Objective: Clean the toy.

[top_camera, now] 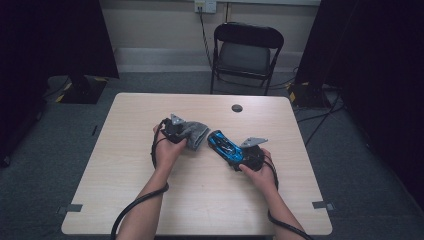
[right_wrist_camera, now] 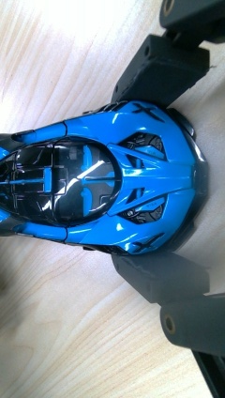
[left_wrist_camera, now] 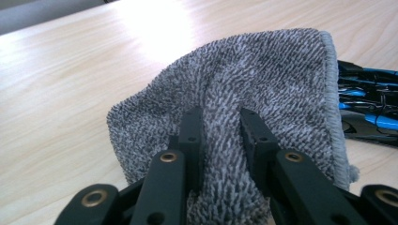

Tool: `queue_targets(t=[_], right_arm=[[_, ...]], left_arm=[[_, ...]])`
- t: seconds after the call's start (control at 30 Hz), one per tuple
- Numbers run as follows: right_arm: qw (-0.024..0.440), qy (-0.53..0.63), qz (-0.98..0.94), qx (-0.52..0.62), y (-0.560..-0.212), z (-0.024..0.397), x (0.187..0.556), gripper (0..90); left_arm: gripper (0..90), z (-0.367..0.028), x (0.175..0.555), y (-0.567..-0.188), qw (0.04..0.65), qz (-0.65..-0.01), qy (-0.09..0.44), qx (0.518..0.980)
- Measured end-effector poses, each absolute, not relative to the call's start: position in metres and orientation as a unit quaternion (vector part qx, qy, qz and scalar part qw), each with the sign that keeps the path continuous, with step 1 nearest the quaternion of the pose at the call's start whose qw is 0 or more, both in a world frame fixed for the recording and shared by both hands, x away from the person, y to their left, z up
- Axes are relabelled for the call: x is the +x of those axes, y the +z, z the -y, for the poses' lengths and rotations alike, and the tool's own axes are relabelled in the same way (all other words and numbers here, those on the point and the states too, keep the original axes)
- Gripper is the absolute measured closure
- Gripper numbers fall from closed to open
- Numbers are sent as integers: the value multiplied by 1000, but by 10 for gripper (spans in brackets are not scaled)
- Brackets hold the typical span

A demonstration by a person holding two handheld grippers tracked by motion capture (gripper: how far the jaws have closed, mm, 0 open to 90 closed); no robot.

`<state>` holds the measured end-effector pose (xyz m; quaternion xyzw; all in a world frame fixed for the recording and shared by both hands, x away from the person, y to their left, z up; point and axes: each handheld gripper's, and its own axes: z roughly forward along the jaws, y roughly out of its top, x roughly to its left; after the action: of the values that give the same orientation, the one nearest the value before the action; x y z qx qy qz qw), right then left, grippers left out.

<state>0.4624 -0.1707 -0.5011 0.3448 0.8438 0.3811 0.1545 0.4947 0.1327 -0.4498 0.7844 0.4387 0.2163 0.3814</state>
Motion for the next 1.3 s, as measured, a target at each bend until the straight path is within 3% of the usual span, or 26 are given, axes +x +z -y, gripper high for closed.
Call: queue_targets(t=[0.63,1.3], right_arm=[[154,381,-844,345,-501,171,462,248],[155,381,-844,345,-501,171,462,248]], left_arm=[[732,-96,471,-430,420,-370,212,801],[731,-27,463,-450,424,-324,171,828]])
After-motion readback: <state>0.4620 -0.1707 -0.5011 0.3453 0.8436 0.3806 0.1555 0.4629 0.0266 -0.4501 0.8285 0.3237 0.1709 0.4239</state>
